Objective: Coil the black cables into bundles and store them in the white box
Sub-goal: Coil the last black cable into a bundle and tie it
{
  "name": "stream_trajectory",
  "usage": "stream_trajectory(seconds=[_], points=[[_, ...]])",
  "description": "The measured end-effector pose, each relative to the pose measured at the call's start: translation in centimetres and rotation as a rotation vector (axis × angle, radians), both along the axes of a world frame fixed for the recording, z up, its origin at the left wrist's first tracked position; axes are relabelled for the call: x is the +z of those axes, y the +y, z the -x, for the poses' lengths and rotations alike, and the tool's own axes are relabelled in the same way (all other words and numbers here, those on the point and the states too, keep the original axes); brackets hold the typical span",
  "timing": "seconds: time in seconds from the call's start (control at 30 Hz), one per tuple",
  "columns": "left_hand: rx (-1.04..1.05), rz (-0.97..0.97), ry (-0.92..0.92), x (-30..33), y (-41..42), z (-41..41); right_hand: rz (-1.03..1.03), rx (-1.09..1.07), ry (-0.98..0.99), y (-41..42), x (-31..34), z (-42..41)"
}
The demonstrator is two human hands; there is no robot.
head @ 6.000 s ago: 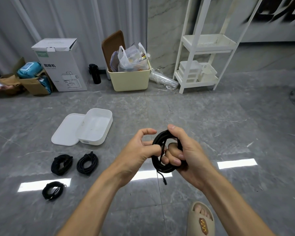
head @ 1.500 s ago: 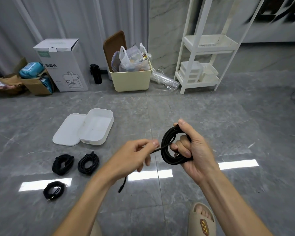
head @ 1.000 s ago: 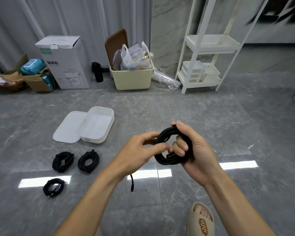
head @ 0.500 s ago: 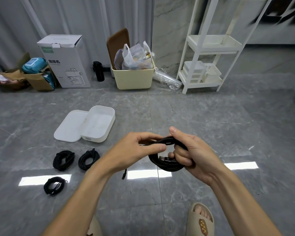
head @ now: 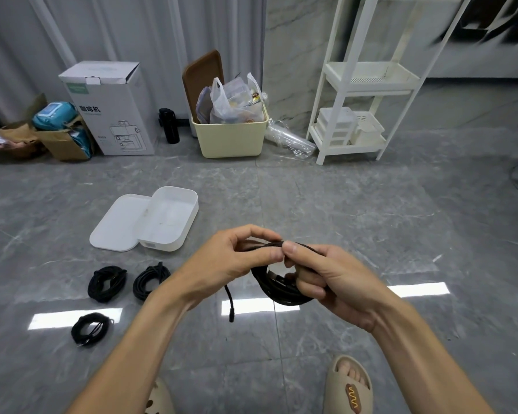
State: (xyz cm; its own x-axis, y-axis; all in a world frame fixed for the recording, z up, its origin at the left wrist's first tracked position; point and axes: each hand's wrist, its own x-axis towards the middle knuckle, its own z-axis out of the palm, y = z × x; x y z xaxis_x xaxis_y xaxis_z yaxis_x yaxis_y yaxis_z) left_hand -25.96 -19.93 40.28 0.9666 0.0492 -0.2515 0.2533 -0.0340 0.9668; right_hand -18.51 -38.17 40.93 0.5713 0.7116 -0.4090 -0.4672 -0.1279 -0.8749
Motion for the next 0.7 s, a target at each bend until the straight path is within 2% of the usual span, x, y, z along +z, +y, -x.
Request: stream_trajectory(seconds=[0.1,0.27,0.4,0.47,0.7], points=[[-0.019,0.074,-0.002,0.3,0.4,0.3,-0.033,-0.019,0.037,-0.2,-0.1,0.1],[-0.023,-0.021,-0.049,0.1,0.4,0.3,-0.008,-0.038,0.043,-0.1,0.0,0.4],[0.033,-0.006,-0.076,-0.1,-0.4,0.1,-0.016,-0.097,0.013,0.4,-0.3,0.6],[0.114,-0.046,-0.079,-0.5,-0.9,-0.2,-0.06,-0.164,0.037,0.7,-0.7,0.6],[0.53,-0.428,-0.23,-2.0,-2.2,-0.3,-0.069,-0.336,0.073,1.6,-1.8,0.6]])
